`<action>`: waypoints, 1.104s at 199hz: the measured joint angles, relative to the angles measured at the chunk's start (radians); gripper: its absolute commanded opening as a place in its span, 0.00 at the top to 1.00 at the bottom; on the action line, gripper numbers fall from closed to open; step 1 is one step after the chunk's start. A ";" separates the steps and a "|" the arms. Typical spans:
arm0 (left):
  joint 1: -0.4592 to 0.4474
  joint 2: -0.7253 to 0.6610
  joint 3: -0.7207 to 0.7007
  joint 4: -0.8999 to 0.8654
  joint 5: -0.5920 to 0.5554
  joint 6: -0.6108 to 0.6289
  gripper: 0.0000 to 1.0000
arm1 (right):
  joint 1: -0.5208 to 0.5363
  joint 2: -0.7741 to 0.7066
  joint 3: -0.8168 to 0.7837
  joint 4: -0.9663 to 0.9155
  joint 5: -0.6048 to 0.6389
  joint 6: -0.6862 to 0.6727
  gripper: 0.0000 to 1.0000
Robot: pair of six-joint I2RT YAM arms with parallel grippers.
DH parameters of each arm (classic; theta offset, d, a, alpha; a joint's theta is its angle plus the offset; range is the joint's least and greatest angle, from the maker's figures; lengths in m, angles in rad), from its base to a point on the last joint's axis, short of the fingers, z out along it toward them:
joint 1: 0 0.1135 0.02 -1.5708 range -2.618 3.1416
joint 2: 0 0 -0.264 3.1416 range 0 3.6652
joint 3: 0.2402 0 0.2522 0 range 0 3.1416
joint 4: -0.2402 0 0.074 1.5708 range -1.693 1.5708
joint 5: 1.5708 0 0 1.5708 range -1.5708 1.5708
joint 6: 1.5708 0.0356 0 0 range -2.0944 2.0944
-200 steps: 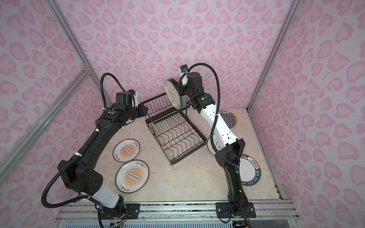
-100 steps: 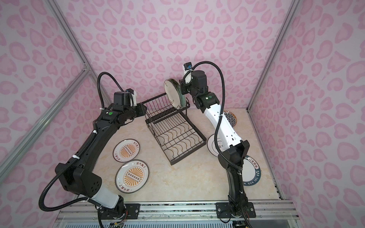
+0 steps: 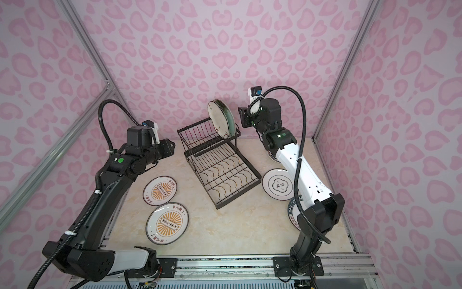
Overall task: Load plates into a dish rack
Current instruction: Place the plate on the dish rack, then pick up the plate from the bottom-left of the table.
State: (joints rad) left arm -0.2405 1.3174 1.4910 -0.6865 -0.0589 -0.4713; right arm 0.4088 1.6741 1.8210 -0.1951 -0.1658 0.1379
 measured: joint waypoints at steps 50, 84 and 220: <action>0.000 -0.123 -0.201 -0.077 -0.018 -0.087 0.59 | -0.009 -0.200 -0.368 0.157 -0.055 0.120 0.54; 0.000 -0.237 -0.358 -0.121 -0.016 -0.164 0.59 | -0.008 -0.265 -0.513 0.195 -0.099 0.189 0.55; -0.053 -0.398 -0.755 -0.266 -0.049 -0.394 0.59 | 0.055 -0.339 -0.765 0.228 -0.182 0.323 0.58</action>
State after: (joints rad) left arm -0.2932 0.9192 0.7364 -0.9527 -0.1081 -0.8654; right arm 0.4641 1.3354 1.0561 0.0330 -0.3481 0.4610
